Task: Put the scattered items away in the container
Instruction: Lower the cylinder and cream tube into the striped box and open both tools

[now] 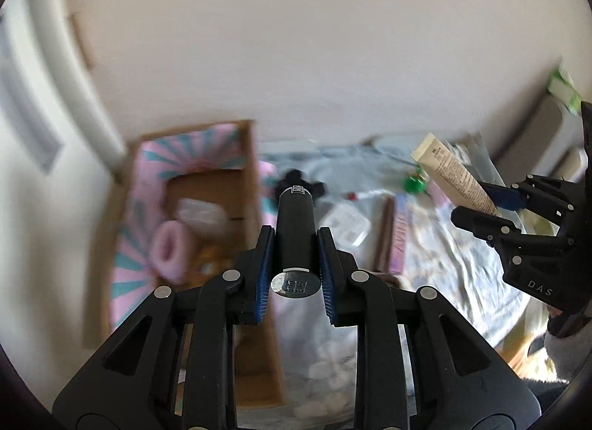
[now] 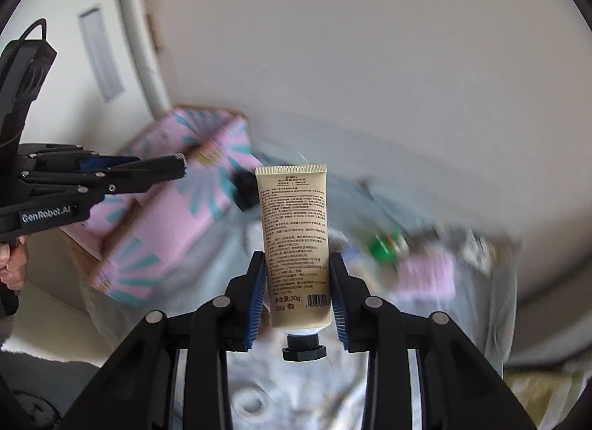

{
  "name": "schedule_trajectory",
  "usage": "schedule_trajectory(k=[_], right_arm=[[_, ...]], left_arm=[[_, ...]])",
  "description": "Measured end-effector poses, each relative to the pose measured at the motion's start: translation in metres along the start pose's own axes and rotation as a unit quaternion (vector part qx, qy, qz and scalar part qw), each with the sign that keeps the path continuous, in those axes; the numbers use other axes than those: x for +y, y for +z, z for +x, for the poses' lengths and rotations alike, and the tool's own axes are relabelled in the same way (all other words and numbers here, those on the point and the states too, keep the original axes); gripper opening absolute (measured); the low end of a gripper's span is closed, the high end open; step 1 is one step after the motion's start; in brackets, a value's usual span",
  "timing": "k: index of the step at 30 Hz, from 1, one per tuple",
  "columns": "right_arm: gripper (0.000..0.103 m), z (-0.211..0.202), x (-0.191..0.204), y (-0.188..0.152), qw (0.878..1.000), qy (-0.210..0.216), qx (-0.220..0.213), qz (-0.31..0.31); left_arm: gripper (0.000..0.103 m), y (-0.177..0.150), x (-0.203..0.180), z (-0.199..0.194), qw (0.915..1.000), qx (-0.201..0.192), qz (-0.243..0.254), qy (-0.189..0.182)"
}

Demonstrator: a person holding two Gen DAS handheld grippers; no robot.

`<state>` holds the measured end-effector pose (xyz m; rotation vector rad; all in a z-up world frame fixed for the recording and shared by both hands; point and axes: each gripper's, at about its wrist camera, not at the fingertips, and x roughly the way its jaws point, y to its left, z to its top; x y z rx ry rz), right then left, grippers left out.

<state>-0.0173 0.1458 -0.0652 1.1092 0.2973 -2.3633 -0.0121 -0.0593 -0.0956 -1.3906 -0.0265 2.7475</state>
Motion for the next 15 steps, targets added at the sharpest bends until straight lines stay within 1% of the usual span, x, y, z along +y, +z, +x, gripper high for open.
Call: schedule_trajectory(k=[3,7,8,11,15], right_arm=[[0.030,0.004,0.026,0.026,0.999,0.030,-0.015,-0.030],[0.030,0.014,0.057,0.057,0.995,0.094,-0.018,-0.035],[0.030,0.017,0.065,0.063,0.993,0.105,-0.019,-0.040],[0.030,0.030,0.094,0.077,0.990,0.127,-0.012,-0.065],[0.030,0.054,0.123,0.087,0.986,0.141,0.014,-0.082]], left_arm=[[0.021,-0.004,0.021,-0.011,0.9994,-0.006,-0.020,0.029],[0.021,-0.016,0.047,-0.020,0.9971,-0.004,-0.051,0.056],[0.021,-0.020,0.053,-0.020,0.9964,-0.002,-0.057,0.063],[0.021,-0.031,0.068,-0.017,0.9939,0.004,-0.080,0.076],[0.021,-0.046,0.085,-0.008,0.9908,0.018,-0.109,0.078]])
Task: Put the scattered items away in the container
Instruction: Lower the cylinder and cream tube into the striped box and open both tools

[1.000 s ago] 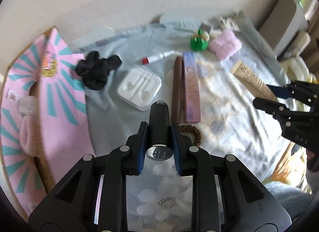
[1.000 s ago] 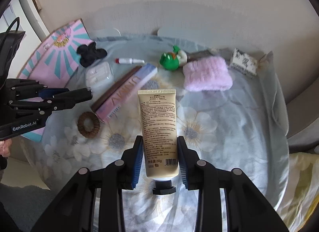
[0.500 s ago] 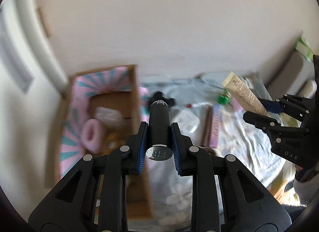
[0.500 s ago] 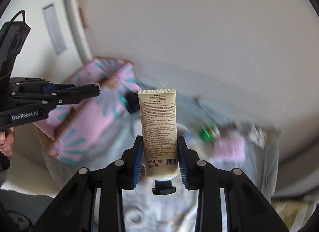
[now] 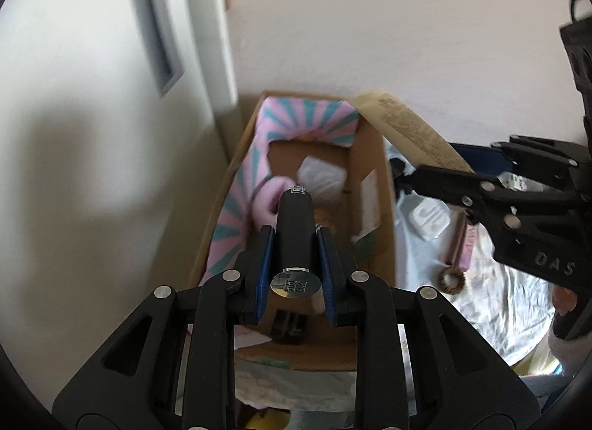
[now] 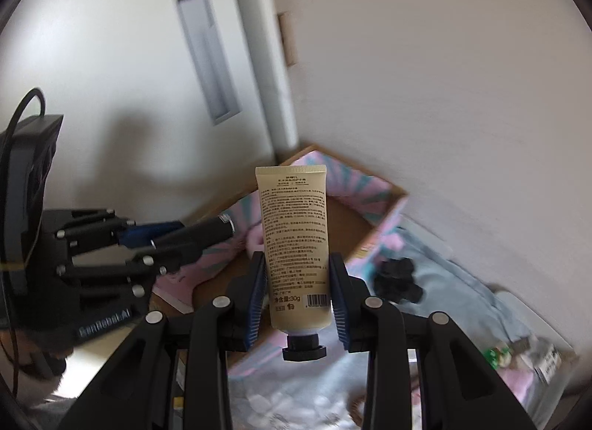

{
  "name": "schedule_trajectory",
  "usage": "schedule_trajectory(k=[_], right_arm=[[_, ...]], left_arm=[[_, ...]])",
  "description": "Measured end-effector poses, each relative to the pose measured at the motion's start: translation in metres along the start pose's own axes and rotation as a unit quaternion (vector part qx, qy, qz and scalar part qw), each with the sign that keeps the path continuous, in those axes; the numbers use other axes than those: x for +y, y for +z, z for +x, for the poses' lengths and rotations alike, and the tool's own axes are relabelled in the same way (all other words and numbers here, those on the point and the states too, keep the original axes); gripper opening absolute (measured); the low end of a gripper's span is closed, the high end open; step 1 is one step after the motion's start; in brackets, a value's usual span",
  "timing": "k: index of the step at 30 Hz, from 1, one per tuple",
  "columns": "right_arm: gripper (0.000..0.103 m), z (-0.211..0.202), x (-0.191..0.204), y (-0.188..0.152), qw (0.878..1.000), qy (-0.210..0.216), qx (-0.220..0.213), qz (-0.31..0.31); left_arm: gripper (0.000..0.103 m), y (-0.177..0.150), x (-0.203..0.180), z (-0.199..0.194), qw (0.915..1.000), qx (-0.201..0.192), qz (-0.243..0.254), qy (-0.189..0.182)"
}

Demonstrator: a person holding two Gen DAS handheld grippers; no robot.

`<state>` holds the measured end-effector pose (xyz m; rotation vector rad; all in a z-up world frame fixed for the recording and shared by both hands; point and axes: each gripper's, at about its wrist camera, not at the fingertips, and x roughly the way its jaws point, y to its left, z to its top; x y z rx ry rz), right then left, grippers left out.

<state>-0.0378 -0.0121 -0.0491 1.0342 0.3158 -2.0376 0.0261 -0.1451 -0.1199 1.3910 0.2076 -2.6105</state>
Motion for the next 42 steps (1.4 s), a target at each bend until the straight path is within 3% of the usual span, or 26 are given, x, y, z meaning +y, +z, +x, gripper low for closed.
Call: schedule_trajectory(k=[5,14,16,18,19,22,24,30,35,42], right_arm=[[0.030,0.038,0.009,0.010,0.999,0.015,0.039,0.001],[0.030,0.091,0.019,-0.004,0.995,0.008,0.102,-0.012],[0.031,0.097,0.018,-0.006,0.994,0.001,0.113,-0.012],[0.031,0.102,0.016,-0.009,0.993,0.005,0.120,-0.009],[0.031,0.103,0.014,-0.010,0.993,0.012,0.120,-0.004],[0.039,0.100,0.008,-0.012,0.992,0.028,0.120,0.024],[0.044,0.094,0.003,-0.012,0.993,0.027,0.109,0.040],[0.044,0.066,-0.024,-0.021,0.993,0.024,0.080,0.085],[0.044,0.011,-0.054,-0.049,0.994,-0.010,0.047,0.100],[0.045,-0.066,-0.107,-0.107,0.982,-0.124,0.028,0.137]], left_arm=[[0.021,-0.013,0.013,0.019,0.9995,0.023,-0.023,0.002],[0.021,-0.029,0.022,0.050,0.9968,0.063,-0.047,-0.014],[0.028,-0.031,0.024,0.052,0.9957,0.064,-0.057,-0.034],[0.069,-0.031,0.025,0.055,0.9952,0.063,-0.062,-0.042],[0.075,-0.031,0.025,0.054,0.9957,0.059,-0.061,-0.039],[0.077,-0.029,0.023,0.050,0.9963,0.052,-0.055,-0.040],[0.077,-0.028,0.022,0.049,0.9966,0.053,-0.050,-0.038],[0.077,-0.025,0.020,0.042,0.9977,0.051,-0.034,-0.028],[0.077,-0.020,0.027,0.029,0.9980,0.043,-0.038,-0.028],[0.078,0.001,0.010,0.017,0.9976,0.032,-0.024,-0.055]])
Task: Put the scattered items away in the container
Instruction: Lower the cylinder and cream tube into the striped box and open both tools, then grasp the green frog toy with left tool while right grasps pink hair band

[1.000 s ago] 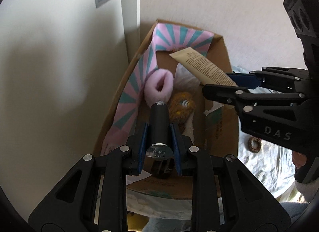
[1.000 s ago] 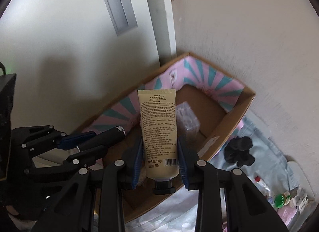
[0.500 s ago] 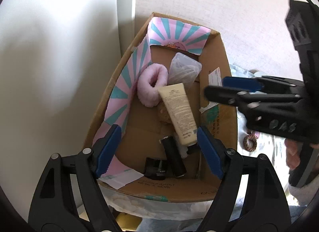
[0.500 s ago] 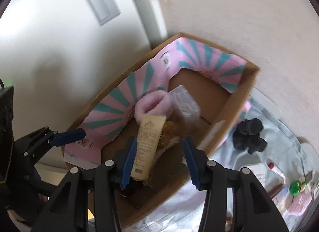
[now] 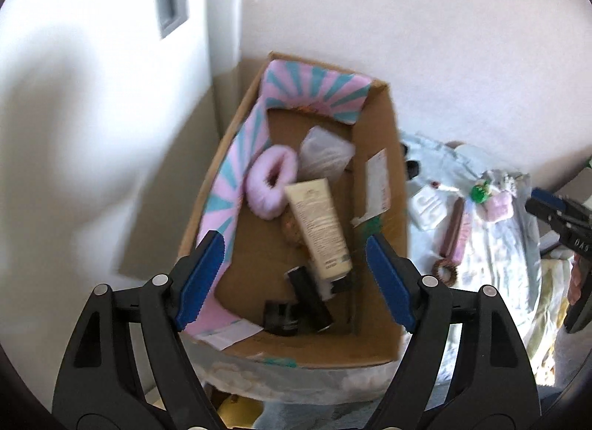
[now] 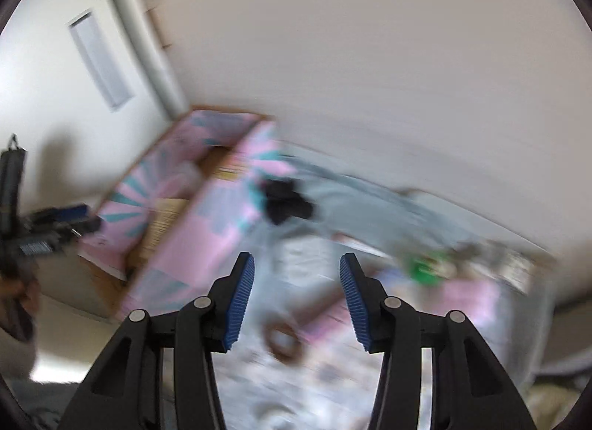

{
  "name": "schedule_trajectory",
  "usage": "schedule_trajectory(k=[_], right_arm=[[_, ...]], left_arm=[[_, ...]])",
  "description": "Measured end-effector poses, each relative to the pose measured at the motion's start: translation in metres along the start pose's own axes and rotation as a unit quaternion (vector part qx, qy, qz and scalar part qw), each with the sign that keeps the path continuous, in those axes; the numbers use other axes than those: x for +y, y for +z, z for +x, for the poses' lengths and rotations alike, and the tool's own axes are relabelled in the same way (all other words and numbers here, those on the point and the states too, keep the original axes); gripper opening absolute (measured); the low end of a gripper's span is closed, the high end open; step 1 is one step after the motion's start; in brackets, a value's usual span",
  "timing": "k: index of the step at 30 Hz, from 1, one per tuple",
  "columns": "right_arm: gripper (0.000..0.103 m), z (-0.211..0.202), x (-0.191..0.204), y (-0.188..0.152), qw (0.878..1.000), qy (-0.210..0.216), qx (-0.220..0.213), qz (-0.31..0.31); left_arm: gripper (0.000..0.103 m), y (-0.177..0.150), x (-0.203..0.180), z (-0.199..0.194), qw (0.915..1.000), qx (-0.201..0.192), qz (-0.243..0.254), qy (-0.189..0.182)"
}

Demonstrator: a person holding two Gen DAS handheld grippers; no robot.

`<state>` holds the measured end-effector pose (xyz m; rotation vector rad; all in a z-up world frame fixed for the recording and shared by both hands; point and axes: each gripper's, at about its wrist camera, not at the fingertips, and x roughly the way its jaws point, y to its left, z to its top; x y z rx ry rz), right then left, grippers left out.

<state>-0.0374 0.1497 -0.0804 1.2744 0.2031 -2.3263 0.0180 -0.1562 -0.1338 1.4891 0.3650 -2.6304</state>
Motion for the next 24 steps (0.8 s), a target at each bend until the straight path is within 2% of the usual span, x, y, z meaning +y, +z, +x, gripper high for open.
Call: schedule_trajectory(k=[4,6,9,17,19,20,21,24], right_arm=[[0.045,-0.023,-0.042,-0.027,0.998,-0.042,-0.008,0.051],[0.045,-0.033,-0.058,-0.039,0.996,-0.051,-0.014,0.078],[0.045,-0.045,-0.076,-0.055,0.992,-0.062,-0.020,0.105],[0.045,-0.041,-0.103,-0.080,0.986,-0.080,-0.002,0.146],[0.047,-0.032,-0.109,-0.082,0.983,-0.087,0.006,0.160],[0.052,-0.027,-0.111,-0.082,0.981,-0.089,0.010,0.170],[0.055,-0.023,-0.115,-0.084,0.979,-0.085,0.012,0.185],[0.055,-0.011,-0.125,-0.087,0.970,-0.039,0.003,0.242]], left_arm=[[0.081,0.017,-0.035,-0.003,0.9990,-0.012,0.041,-0.013],[0.087,0.024,-0.057,-0.003,0.9974,-0.017,0.067,-0.022],[0.087,0.032,-0.093,-0.001,0.9931,-0.021,0.109,-0.037],[0.096,0.037,-0.189,0.034,0.9755,-0.004,0.209,-0.070],[0.098,0.037,-0.211,0.050,0.9712,0.004,0.224,-0.080],[0.100,0.037,-0.223,0.060,0.9686,0.007,0.232,-0.088],[0.100,0.037,-0.235,0.070,0.9658,0.011,0.240,-0.098],[0.100,0.035,-0.274,0.105,0.9549,0.027,0.274,-0.110]])
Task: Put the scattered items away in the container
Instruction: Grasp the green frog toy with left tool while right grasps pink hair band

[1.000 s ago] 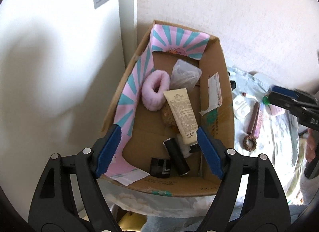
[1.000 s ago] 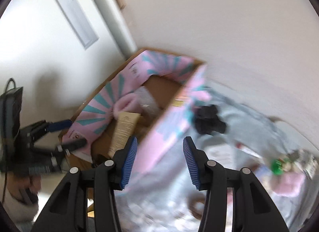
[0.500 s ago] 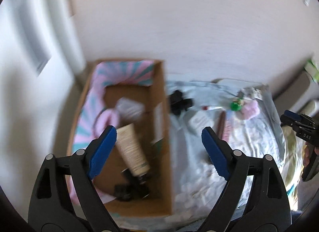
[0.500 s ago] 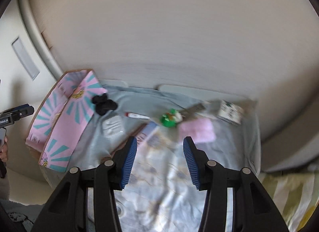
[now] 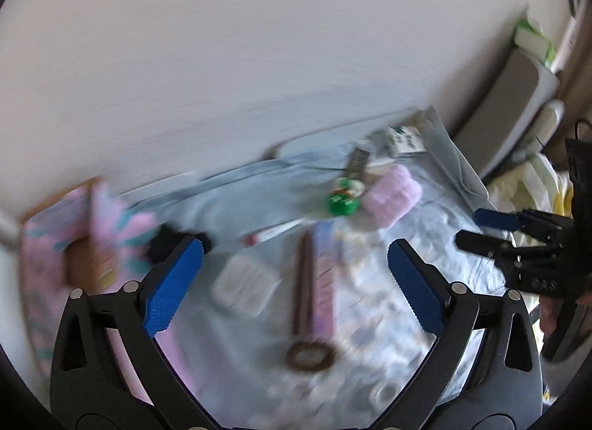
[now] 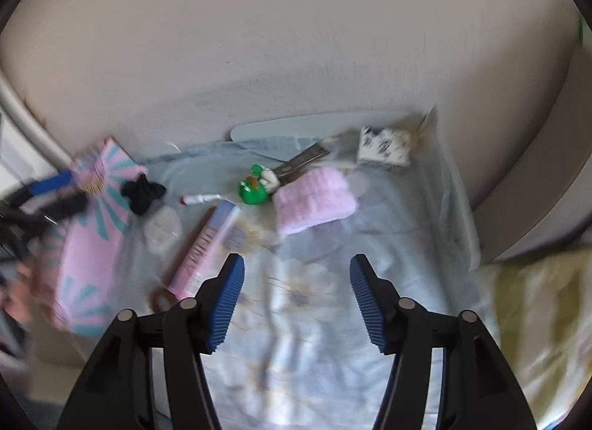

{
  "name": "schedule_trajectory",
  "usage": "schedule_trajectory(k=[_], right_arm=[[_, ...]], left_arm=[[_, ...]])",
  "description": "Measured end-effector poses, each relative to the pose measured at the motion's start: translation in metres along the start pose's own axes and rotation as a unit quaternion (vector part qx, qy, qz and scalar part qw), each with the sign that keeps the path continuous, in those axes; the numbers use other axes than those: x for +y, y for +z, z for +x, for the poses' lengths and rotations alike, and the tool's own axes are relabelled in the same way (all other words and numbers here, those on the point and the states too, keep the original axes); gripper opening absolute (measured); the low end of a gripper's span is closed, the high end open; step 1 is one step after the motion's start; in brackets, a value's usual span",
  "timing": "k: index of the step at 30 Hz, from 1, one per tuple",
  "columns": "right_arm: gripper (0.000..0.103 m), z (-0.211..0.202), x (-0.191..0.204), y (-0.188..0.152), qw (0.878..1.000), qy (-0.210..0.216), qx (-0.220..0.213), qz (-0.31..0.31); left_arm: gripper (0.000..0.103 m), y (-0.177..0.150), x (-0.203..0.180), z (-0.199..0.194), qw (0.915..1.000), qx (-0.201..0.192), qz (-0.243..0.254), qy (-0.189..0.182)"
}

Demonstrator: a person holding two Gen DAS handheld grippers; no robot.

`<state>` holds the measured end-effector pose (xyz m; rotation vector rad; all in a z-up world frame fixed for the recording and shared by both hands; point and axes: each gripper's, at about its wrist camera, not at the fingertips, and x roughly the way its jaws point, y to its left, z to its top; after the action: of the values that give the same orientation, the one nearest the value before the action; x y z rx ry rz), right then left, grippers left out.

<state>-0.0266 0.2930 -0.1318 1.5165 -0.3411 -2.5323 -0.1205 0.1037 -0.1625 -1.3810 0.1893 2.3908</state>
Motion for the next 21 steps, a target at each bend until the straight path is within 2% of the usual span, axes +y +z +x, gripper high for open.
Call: schedule_trajectory(k=[1,3,6,9,12,17,21], right_arm=[[0.055,0.005,-0.003,0.002,1.000,0.007,-0.001,0.018],[0.056,0.013,-0.004,0.007,1.000,-0.005,-0.002,0.031],[0.056,0.027,-0.004,0.014,0.999,-0.037,-0.002,0.000],[0.056,0.043,-0.006,0.021,0.998,-0.044,0.006,-0.044],[0.056,0.060,-0.011,0.029,0.997,-0.034,0.019,-0.064],[0.056,0.080,-0.022,0.041,0.997,-0.006,0.040,-0.069],[0.056,0.091,-0.025,0.044,0.996,-0.006,0.051,-0.077]], left_arm=[[0.100,0.004,-0.007,0.012,0.9999,0.004,0.014,0.005],[0.100,0.010,-0.022,0.037,0.9984,0.012,0.049,0.025],[0.100,0.013,-0.040,0.065,0.9927,0.020,0.106,0.054],[0.100,0.018,-0.051,0.084,0.9880,0.016,0.142,0.058],[0.100,0.023,-0.052,0.102,0.9870,0.023,0.149,0.057],[0.100,0.028,-0.039,0.120,0.9916,0.038,0.120,0.030],[0.099,0.027,-0.034,0.127,0.9920,0.042,0.116,0.026]])
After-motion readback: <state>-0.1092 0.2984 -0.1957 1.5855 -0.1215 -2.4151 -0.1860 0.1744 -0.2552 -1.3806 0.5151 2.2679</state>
